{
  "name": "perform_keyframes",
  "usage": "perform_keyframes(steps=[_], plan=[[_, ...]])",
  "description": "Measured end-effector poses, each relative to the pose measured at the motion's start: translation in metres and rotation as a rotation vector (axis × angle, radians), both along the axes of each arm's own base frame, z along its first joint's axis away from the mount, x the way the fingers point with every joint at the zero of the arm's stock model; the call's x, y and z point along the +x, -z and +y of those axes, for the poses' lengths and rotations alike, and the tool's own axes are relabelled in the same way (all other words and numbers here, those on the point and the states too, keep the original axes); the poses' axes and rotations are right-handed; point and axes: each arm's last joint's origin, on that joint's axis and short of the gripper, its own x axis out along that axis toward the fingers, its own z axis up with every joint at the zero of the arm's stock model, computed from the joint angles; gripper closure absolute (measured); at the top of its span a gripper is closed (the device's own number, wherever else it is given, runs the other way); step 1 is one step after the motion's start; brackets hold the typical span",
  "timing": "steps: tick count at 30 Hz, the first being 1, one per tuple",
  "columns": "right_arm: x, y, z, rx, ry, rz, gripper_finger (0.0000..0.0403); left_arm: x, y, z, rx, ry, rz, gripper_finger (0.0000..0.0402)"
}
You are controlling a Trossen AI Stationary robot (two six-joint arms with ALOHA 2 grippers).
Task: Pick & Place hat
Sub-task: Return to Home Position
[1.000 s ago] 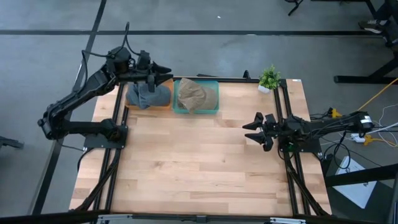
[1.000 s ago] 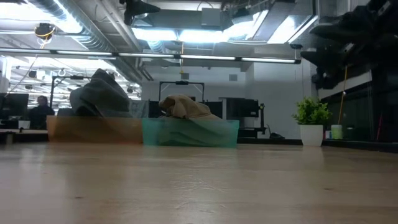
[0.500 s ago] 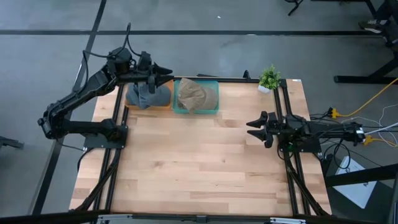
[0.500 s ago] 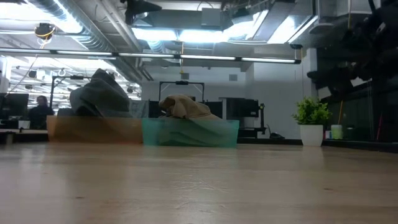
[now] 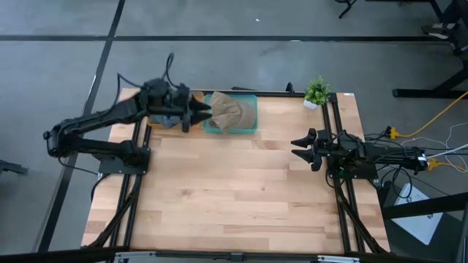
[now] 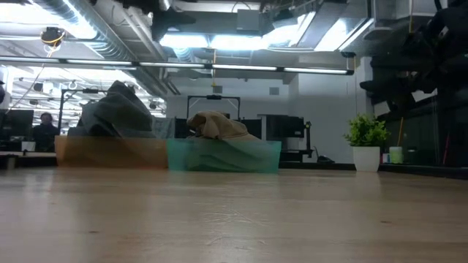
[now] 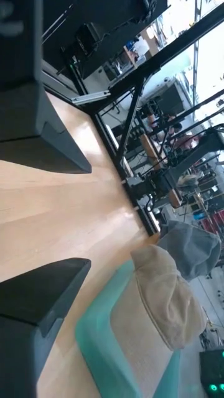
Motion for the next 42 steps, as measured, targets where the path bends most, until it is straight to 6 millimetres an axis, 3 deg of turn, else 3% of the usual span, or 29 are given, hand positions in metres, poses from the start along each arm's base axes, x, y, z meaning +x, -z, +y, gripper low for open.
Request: perform_keyframes(steps=[7,10,16,20,26,33,42], plan=[[0.000,0.000,0.000,-0.003,0.000,0.000,0.0172,-0.016,0.048,-0.011,-0.024,-0.189,-0.042,0.0194],[0.000,0.000,0.000,-0.002,-0.001,0.000,0.0172,-0.024,0.077,-0.022,-0.045,-0.151,0.023,0.0194],[0.000,0.000,0.000,0.000,0.000,0.000,0.0172,-0.036,0.112,-0.046,-0.072,-0.151,0.059,0.0194],[0.000,0.000,0.000,-0.001,0.000,0.000,0.0172,-0.042,0.127,-0.062,-0.045,-0.169,0.071,0.0194],[0.000,0.000,0.000,0.000,0.000,0.000,0.0172,-0.051,0.146,-0.083,-0.006,0.006,0.050,0.0194],[0.000,0.000,0.000,0.005,0.000,0.000,0.0172,-0.072,0.179,-0.089,-0.032,0.076,-0.084,0.0194],[0.000,0.000,0.000,0.047,0.001,-0.004,0.0171,-0.091,0.182,-0.089,-0.026,0.108,-0.089,0.0194]])
